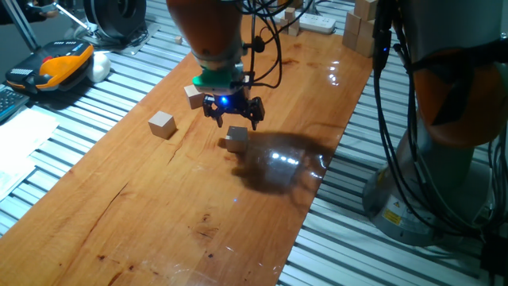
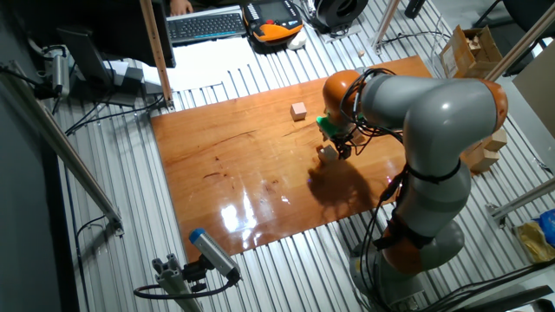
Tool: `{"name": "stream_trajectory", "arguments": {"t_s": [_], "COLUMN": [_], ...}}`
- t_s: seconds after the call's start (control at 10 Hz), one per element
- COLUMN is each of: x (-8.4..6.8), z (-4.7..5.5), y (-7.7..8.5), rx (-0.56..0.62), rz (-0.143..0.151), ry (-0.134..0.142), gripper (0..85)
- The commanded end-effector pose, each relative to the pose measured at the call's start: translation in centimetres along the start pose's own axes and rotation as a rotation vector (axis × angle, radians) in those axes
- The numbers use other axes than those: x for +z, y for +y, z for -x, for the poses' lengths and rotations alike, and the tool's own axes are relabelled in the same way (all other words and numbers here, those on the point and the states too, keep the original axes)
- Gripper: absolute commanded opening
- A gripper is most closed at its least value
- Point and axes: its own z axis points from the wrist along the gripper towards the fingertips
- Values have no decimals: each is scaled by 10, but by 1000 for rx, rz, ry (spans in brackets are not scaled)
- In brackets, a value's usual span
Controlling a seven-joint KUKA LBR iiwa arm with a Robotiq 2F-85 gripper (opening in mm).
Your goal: Stack the blocks in a vertical line of five
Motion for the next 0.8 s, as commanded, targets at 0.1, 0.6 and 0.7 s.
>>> {"name": "stream_trajectory", "arguments": {"t_s": [0.1, 0.6, 0.7], "x": [3, 6, 6], "z": [-2, -5, -5], "y": [1, 2, 2], "rx": [2, 7, 5], "rz": [-3, -4, -1], "ry": [-4, -3, 1], "gripper": [850, 850, 850]}}
